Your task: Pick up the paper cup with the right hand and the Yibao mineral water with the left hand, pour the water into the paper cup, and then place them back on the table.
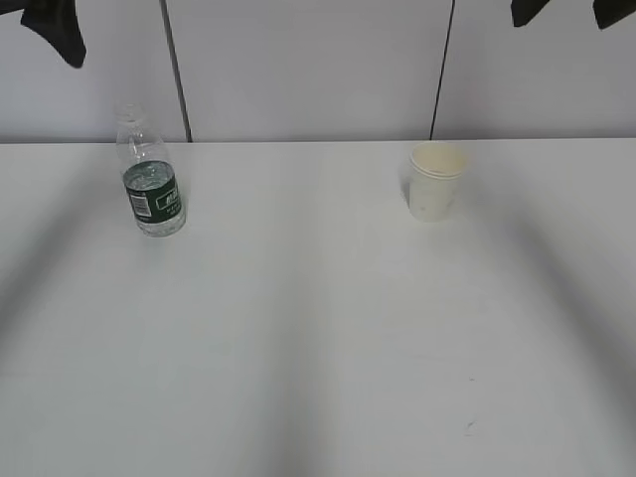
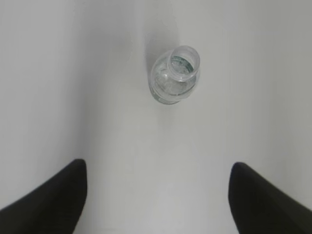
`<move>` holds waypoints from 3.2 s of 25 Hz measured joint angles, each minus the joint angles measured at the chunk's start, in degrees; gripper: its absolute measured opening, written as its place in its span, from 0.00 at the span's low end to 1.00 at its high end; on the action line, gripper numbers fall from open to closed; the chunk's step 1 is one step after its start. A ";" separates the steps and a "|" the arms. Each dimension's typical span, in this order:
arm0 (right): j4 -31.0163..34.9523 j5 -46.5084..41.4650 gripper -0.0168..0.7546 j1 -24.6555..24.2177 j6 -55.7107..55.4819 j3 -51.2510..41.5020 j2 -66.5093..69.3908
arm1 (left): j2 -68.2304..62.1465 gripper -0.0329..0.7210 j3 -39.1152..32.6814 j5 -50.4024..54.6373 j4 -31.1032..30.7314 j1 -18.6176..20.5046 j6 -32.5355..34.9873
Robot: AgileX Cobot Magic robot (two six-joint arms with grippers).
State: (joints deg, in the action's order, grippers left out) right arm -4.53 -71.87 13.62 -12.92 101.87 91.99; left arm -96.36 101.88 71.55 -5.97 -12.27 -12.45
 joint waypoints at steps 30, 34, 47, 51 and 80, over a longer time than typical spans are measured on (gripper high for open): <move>2.33 -0.58 0.78 0.00 0.44 -52.15 -65.70 | 54.51 0.76 -40.88 0.91 -0.36 -0.02 1.70; 2.33 -0.69 0.78 0.00 0.63 -56.68 -73.00 | 62.58 0.76 -45.51 1.22 -0.25 -0.02 1.70; 2.33 -1.15 0.78 0.00 4.88 -65.04 -90.56 | 84.62 0.76 -57.05 1.54 -0.04 -0.02 1.74; 2.33 -1.24 0.78 0.00 7.51 -65.77 -93.11 | 90.65 0.76 -59.80 1.78 -0.30 -0.02 1.74; 2.33 5.68 0.78 0.00 9.55 -74.05 -93.10 | 97.59 0.76 -72.48 -7.52 1.67 -0.13 5.15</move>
State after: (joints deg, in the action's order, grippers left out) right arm -2.21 -66.18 13.62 -3.37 27.81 -1.11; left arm 1.23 29.40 64.03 -4.30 -12.40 -7.30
